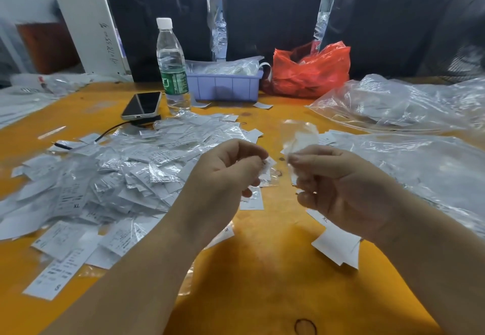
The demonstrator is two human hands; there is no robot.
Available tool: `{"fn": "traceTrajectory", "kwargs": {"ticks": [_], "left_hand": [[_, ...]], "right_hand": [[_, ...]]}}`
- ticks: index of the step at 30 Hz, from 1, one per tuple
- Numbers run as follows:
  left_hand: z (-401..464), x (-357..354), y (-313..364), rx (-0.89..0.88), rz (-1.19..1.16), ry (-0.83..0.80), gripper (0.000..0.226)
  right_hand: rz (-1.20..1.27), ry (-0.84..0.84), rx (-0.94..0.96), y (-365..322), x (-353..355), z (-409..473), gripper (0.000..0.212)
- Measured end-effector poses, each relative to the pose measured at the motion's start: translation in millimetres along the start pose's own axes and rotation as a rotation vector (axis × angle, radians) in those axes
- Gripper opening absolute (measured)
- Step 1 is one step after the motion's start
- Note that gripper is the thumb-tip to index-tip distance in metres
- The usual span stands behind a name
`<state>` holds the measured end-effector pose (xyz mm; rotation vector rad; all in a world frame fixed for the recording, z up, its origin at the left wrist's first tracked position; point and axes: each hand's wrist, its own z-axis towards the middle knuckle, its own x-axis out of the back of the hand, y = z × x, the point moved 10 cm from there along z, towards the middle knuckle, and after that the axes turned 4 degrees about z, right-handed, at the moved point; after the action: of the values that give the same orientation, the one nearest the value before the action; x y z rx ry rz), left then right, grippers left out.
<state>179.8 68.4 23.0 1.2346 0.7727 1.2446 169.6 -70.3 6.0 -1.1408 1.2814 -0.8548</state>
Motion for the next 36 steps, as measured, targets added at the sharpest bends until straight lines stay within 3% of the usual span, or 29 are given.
{"fn": "traceTrajectory", "kwargs": {"ticks": [2,7,16,28,36], "left_hand": [[0.3,-0.8,1.5,-0.016,0.014,0.0,0.012],[-1.3,-10.5,0.0,-0.026,-0.003,-0.041,0.041],[-4.5,-23.7,-0.2,-0.015,0.045,-0.103,0.054],[-3.2,-17.3,-4.7,0.024,0.102,-0.076,0.048],[-3.8,-18.1,-11.1,0.07,0.106,-0.094,0.035]], "right_hand": [[0.094,0.067,0.025,-2.7,8.5,1.5,0.012],[0.135,0.14,0.057,1.5,13.5,3.0,0.005],[0.09,0.135,0.034,10.3,9.1,3.9,0.018],[0.044,0.103,0.025,9.1,2.3,0.7,0.008],[0.018,0.114,0.033,8.9,4.8,1.3,0.021]]}}
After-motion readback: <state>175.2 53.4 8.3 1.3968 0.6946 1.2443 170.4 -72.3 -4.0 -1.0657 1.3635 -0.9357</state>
